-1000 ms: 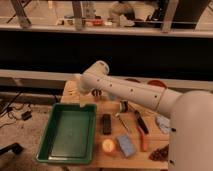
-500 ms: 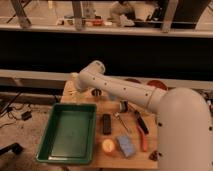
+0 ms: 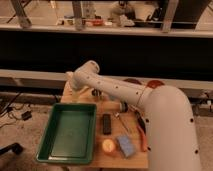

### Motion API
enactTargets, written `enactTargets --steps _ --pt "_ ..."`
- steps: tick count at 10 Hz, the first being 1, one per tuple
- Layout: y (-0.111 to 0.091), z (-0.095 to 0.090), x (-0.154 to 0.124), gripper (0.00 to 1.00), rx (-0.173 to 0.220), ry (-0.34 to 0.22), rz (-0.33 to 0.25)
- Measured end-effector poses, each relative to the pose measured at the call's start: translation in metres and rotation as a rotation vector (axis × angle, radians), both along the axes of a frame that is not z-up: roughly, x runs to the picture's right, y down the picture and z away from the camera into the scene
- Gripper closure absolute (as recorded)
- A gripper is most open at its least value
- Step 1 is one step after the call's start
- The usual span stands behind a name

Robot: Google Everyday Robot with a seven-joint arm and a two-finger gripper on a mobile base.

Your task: Place banana in plastic cup

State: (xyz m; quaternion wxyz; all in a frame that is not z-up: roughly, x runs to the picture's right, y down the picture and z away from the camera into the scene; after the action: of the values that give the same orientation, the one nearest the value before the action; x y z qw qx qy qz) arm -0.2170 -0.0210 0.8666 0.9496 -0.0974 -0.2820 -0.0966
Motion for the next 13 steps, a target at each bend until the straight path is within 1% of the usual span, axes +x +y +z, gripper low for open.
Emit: enactTargets --steps 1,2,4,6,8,10,13 --pt "-0.006 0.010 -0.006 0.00 0.003 0.001 0.002" --pt "-0.008 0.023 -0.011 0.00 -0.003 0.003 0.003" --pt "-0.001 0.040 -0.014 0.00 -0.017 0.015 0.001" --pt "0.002 0.064 -0.006 0.00 -0.035 0.043 0.014" --pt "0.002 0.082 -0.001 0.00 -0.044 0.061 0.026" --pt "-0.003 0.088 0.002 0.00 -0.042 0.068 0.043" --pt "-0.003 0.088 0.002 0.00 -0.042 0.067 0.043"
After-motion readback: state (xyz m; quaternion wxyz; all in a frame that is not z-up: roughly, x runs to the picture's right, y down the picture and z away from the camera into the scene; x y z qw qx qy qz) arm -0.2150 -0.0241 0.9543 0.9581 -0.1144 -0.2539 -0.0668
